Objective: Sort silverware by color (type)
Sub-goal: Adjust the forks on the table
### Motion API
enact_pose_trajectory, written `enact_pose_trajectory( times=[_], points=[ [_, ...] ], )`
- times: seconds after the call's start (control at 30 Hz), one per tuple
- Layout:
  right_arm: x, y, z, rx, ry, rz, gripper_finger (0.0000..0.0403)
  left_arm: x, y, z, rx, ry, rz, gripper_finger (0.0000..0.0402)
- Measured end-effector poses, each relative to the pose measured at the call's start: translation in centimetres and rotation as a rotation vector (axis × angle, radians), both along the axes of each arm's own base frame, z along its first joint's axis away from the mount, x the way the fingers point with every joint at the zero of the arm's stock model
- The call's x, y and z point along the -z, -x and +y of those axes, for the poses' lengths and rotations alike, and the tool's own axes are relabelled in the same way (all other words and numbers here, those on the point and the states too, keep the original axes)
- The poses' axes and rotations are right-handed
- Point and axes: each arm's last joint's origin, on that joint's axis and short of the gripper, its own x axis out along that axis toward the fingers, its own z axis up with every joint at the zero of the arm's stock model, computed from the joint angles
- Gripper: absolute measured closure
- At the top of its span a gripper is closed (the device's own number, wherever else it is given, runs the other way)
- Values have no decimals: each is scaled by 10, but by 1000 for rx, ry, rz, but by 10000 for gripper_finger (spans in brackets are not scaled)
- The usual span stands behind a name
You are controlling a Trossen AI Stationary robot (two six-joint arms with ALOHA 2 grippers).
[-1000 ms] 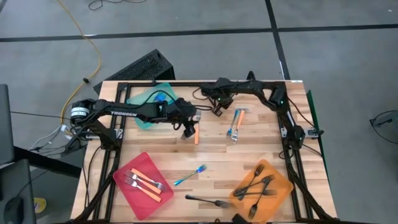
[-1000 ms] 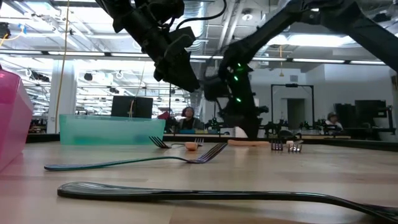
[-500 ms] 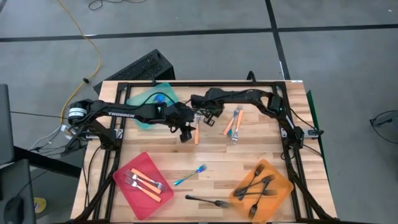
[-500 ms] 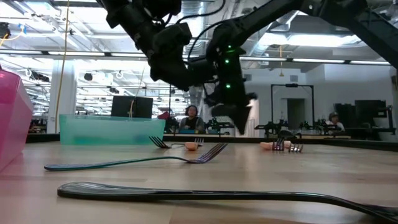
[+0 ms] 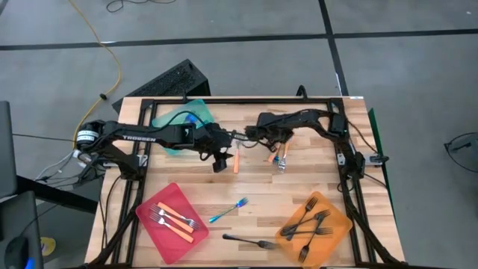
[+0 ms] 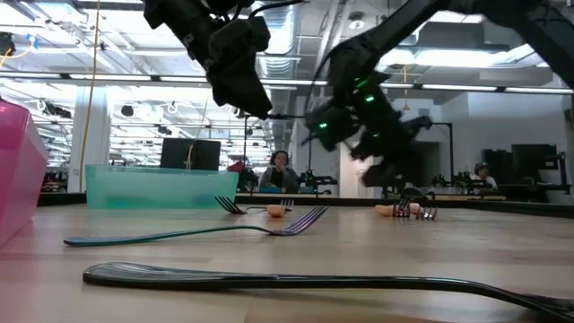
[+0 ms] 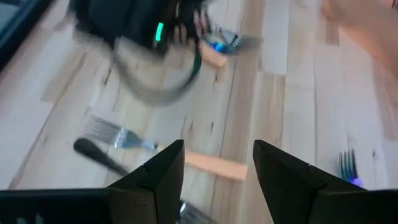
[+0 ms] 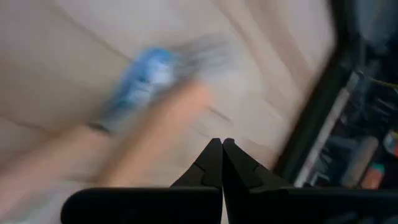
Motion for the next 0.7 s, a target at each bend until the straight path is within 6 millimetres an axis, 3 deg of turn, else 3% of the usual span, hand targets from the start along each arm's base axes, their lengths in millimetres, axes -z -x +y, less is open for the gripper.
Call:
enact_pose_trajectory(
  times=[0.2, 0.3, 0.5, 0.7],
  points=[
    [-14, 25, 13, 109, 55, -177, 384, -2, 0, 0, 10, -8, -8, 226],
    [-4, 30, 12, 145, 45, -278, 384, -2, 0, -1, 6, -4, -19, 226],
    [21, 24, 5, 154, 6, -385, 385, -3, -1, -5, 13, 1, -28, 226],
    [24, 16, 7, 62, -19, -420, 385, -3, -1, -7, 14, 4, -27, 226]
  ],
)
